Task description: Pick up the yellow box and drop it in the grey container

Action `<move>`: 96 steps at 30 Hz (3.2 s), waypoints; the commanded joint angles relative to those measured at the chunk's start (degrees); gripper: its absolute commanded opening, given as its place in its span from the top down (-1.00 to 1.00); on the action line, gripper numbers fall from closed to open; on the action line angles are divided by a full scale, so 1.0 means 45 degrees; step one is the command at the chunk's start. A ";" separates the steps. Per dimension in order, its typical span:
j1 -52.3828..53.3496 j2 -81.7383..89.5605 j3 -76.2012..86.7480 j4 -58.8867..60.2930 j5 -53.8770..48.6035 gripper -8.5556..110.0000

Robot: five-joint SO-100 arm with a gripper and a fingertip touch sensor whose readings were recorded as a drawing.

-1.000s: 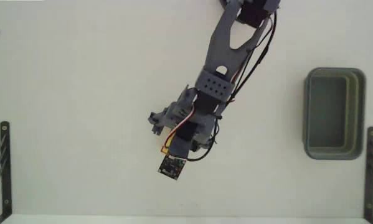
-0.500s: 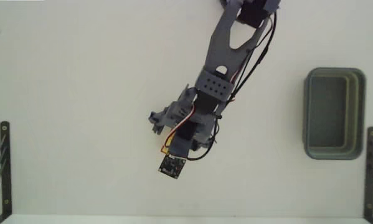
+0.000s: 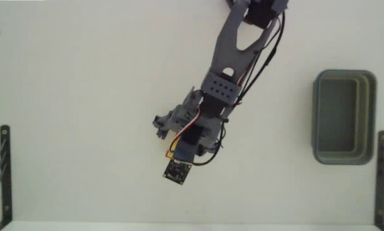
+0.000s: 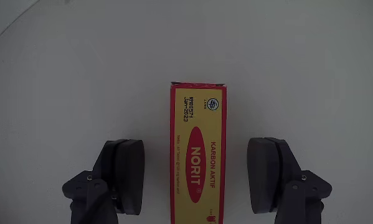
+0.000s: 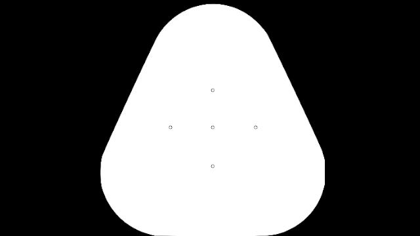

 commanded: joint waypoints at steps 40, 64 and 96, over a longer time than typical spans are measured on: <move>0.0142 0.0395 -0.0015 -0.0196 0.0059 -0.81; 0.0142 0.0395 -0.0015 -0.0196 0.0059 -0.71; 0.0142 0.0395 -0.0015 -0.0196 0.0059 -0.61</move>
